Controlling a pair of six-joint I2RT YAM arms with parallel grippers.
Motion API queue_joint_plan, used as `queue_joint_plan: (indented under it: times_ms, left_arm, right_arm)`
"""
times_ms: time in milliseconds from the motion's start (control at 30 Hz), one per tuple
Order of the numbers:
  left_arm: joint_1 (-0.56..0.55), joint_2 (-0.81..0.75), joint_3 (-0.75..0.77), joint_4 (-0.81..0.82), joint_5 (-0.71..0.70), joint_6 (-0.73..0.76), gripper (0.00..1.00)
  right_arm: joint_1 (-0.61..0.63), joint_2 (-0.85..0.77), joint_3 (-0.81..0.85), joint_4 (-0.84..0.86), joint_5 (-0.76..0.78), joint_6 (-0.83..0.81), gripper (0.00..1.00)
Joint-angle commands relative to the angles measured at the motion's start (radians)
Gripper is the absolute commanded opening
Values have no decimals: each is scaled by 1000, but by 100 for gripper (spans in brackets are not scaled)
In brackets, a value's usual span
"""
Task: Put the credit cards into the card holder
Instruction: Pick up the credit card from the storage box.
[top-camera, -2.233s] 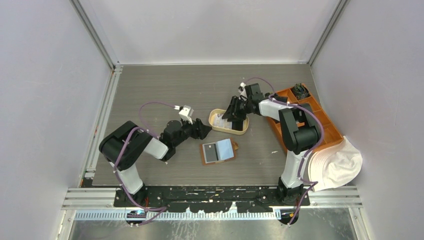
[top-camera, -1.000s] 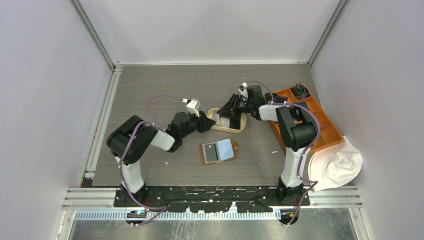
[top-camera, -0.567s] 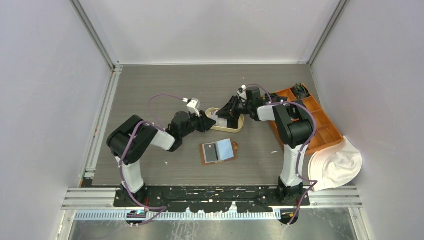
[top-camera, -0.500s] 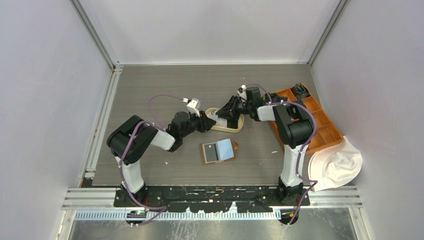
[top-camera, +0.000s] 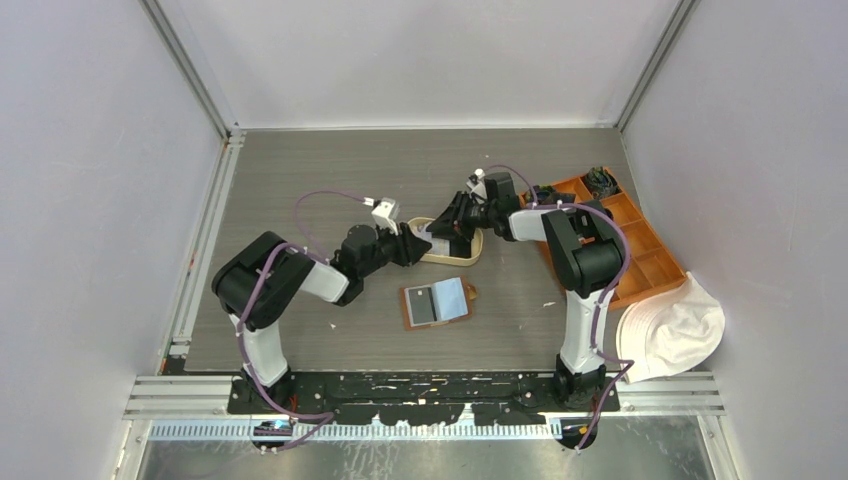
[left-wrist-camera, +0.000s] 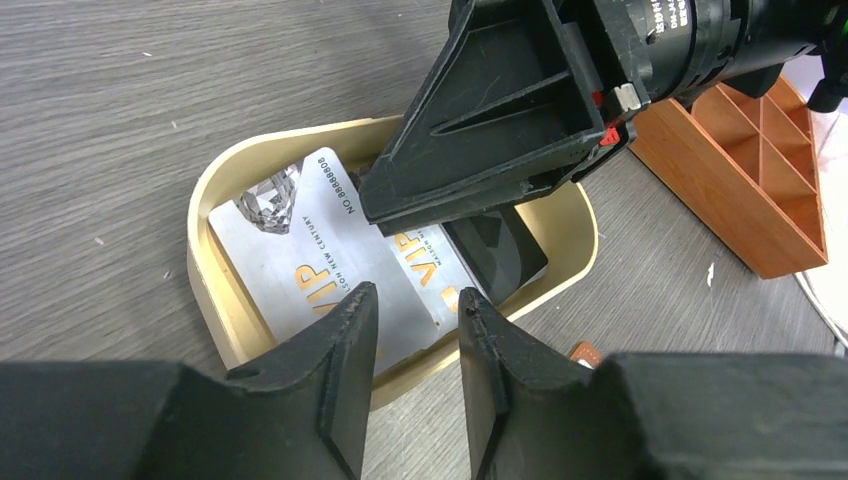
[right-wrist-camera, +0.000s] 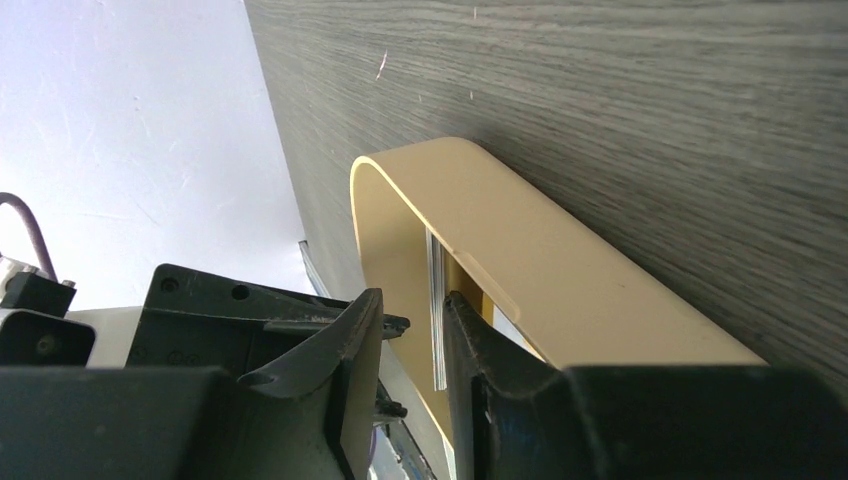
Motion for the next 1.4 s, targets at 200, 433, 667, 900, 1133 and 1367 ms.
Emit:
queue_joint_plan:
  times_ms: [200, 433, 667, 900, 1133, 1367]
  left_arm:
    - [15, -143, -123, 128, -112, 63, 43]
    - [18, -172, -85, -57, -236, 80, 46]
    - [21, -130, -5, -197, -244, 67, 47]
    - [21, -110, 18, -225, -236, 59, 38]
    - [22, -109, 18, -227, -238, 54, 34]
    - [32, -112, 15, -212, -203, 33, 39]
  right_arm:
    - [31, -19, 65, -77, 40, -103, 34]
    - [43, -11, 84, -77, 38, -104, 34]
    - [56, -28, 98, -105, 45, -140, 34]
    - [80, -50, 110, -121, 46, -166, 35]
    - [90, -73, 115, -131, 48, -183, 36]
    - [100, -74, 113, -116, 39, -166, 34]
